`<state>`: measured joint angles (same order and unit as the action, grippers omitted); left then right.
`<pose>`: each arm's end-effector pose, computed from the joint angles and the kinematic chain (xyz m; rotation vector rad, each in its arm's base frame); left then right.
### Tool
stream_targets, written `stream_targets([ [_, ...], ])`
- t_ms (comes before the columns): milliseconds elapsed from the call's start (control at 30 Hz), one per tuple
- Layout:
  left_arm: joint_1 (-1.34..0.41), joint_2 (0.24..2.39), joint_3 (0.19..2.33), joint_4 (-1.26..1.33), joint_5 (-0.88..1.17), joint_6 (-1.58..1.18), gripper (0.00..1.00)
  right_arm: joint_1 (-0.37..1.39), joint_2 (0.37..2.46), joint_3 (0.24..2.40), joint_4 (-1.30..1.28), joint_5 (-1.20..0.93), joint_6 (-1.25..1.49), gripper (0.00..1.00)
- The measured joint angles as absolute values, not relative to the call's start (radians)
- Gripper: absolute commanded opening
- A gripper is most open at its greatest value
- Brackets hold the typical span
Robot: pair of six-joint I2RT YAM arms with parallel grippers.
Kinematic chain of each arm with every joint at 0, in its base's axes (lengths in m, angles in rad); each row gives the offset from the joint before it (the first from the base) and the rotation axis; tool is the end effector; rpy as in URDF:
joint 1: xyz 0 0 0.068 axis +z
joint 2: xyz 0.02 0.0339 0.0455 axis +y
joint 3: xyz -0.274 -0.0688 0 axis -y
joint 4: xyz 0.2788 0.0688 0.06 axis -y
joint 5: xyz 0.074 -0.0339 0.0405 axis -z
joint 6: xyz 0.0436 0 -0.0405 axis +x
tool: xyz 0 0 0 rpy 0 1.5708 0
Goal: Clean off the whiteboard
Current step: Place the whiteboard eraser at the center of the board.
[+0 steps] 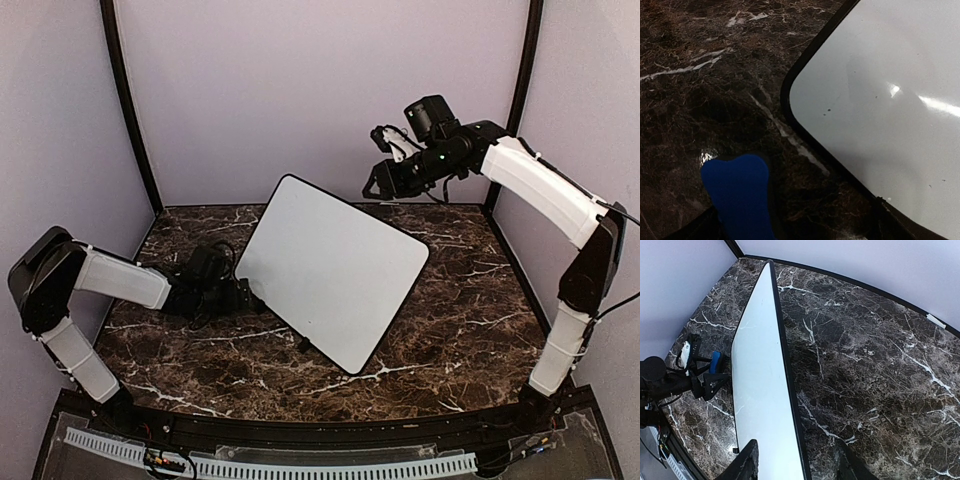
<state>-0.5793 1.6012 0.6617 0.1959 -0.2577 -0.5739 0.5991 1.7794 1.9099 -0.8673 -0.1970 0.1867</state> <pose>0.2796 -0.1696 0.1191 -0.1245 2.2994 -0.3004 0.3518 0.2506 0.3989 -0.5869 2.2992 0.6185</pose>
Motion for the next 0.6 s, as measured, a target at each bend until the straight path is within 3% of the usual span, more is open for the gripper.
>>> stream_targets([
  [600, -0.506, 1.62, 0.695, 0.096, -0.292, -0.666, 0.99, 0.599, 1.779, 1.912, -0.868, -0.21, 0.189, 0.49],
])
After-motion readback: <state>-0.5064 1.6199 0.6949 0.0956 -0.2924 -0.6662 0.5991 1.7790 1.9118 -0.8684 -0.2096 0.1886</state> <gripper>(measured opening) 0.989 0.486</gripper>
